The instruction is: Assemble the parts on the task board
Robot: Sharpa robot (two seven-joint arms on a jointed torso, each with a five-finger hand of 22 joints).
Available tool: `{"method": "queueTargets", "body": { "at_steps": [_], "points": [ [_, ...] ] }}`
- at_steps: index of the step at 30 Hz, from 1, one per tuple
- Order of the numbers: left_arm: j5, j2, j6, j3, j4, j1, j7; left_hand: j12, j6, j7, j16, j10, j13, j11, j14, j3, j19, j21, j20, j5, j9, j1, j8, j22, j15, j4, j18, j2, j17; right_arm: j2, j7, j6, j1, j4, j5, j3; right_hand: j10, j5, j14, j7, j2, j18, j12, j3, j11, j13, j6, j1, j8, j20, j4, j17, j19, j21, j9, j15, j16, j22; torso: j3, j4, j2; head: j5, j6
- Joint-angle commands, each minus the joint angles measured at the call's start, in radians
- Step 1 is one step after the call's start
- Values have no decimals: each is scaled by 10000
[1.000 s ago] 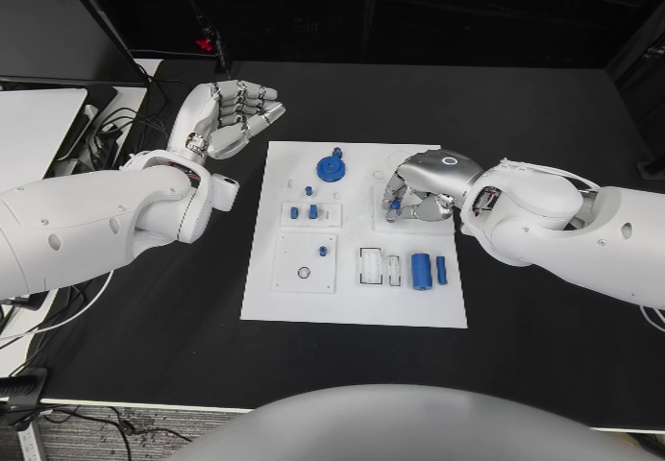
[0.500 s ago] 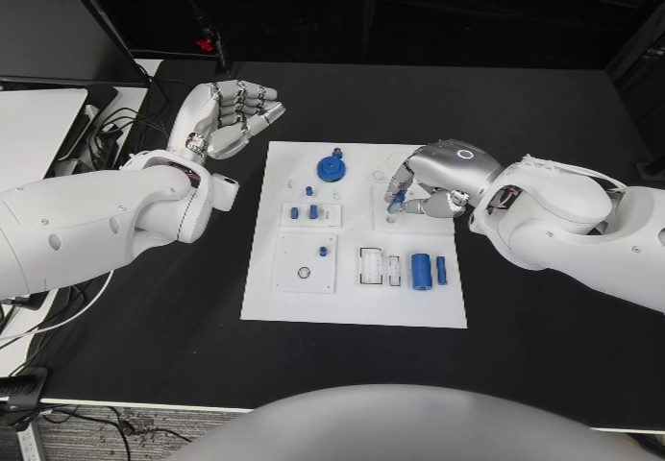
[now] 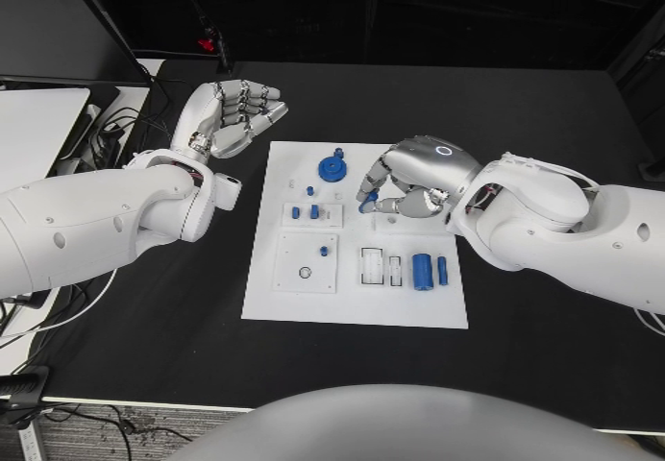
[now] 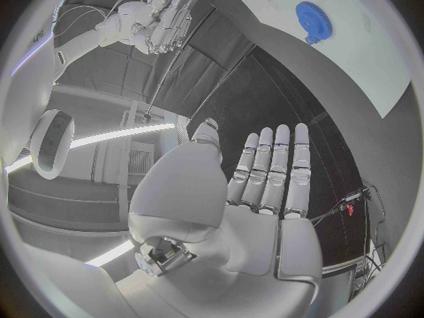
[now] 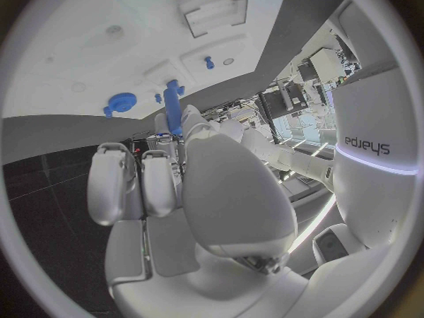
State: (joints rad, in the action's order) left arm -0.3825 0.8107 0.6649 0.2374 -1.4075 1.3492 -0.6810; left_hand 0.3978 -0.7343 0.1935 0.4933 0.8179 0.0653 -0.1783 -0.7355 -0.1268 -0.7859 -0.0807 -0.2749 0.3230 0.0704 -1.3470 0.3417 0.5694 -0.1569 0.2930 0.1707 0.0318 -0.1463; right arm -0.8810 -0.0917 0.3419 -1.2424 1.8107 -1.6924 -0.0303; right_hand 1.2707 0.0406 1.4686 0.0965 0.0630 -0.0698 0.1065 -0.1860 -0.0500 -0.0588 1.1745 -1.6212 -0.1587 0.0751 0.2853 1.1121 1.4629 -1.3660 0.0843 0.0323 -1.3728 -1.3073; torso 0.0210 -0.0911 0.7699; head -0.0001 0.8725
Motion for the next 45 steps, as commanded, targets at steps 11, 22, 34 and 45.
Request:
{"method": "queueTargets", "body": {
  "at_steps": [11,22,34,45],
  "points": [
    [23,-56,28,-9,20,17,-540,53,39,265,74,-81,-7,14,40,-68,-54,51,-3,51,-14,-5,66,-17,-15,-17,107,89,20,1292,910,-89,-17,-350,888,7,149,69,305,88,-39,175,-149,-117,56,-13,-27,-152,88,-32,-7,31,166,-70,-26,7,-65,-1458,0,-18,24,430,1],
    [23,-67,33,-9,29,19,-541,57,41,266,77,-83,-7,13,41,-73,-56,51,-2,54,-14,-7,70,-20,-15,-17,107,90,24,1907,987,-790,27,-529,1102,-11,151,70,308,102,-60,176,-194,-150,42,-14,-35,-179,111,-23,-17,37,167,-72,-34,-5,-69,-1461,-8,22,18,877,1],
    [23,-65,32,-9,20,19,-538,57,41,266,77,-83,-7,13,41,-73,-56,51,-2,54,-14,-7,70,-20,-15,-17,107,90,24,2294,912,-1906,307,-758,441,-48,144,72,310,122,-79,179,-253,-185,24,-14,-50,-214,141,-9,-36,39,170,-80,-44,-21,-71,-1468,3,2,18,1010,1],
    [23,-65,21,-9,6,20,-537,57,41,266,77,-83,-7,13,41,-73,-56,51,-2,54,-14,-7,70,-20,-15,-17,107,90,24,2649,977,-2257,761,-1103,-725,-63,138,73,309,133,-85,177,-286,-204,17,-14,-59,-240,158,-1,-53,31,167,-74,-49,-29,-68,-1466,-3,6,18,1031,1]
  ]
}}
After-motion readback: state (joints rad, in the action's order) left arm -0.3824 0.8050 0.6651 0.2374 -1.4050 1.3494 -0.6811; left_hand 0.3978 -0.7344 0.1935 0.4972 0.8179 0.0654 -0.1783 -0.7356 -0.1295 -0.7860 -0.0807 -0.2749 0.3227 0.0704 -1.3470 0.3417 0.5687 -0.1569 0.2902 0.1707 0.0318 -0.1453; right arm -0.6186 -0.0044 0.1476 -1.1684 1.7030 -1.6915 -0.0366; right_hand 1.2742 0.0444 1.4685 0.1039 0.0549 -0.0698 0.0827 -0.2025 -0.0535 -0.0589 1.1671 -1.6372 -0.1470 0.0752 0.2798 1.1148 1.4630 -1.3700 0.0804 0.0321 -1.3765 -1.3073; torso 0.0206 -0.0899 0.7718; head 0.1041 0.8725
